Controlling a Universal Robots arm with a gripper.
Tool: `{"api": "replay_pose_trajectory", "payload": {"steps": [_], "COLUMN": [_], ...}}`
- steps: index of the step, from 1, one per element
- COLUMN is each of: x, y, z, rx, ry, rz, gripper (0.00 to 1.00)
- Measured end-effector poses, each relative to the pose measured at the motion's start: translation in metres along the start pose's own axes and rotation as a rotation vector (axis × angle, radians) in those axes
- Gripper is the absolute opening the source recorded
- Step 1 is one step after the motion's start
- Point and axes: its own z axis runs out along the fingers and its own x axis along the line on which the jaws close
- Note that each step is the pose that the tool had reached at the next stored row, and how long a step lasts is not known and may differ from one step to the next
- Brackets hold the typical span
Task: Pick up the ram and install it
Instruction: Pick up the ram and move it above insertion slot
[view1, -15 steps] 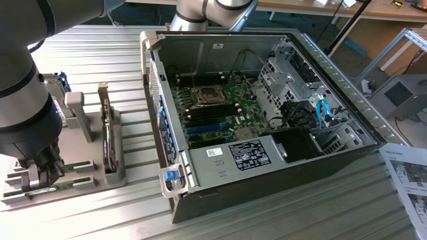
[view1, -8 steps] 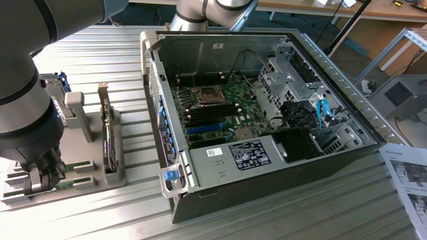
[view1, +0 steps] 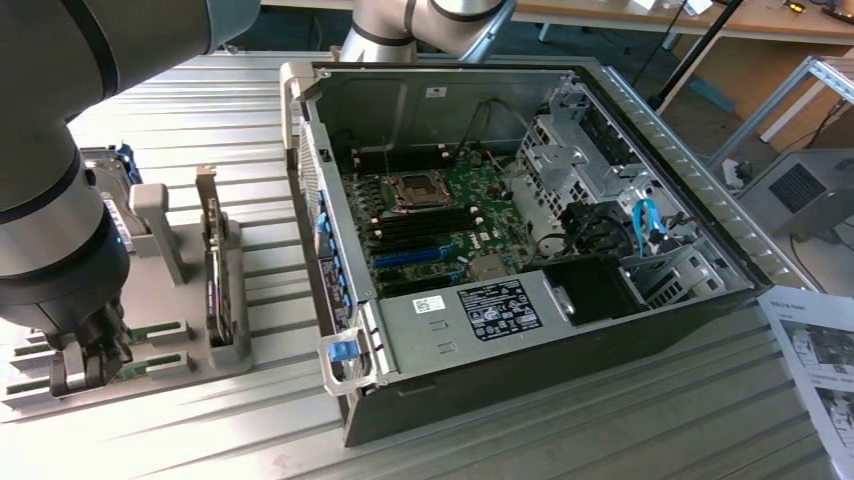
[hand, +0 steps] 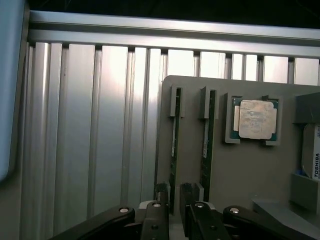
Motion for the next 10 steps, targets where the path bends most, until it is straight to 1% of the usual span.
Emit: {"api": "replay_pose_trajectory", "payload": {"steps": [3, 7, 10], "x": [0.0002, 0.0027, 0.003], "y": [-0.0001, -0.0002, -0.0002], "z": [0.0018, 0.0088, 0.0097], "rx": [0.0003, -0.0002, -0.0001], "ry": [-0.0003, 0.0001, 0.0001], "rz": [0.0, 0.0, 0.0], "gripper": [0.24, 0.24, 0.24]}}
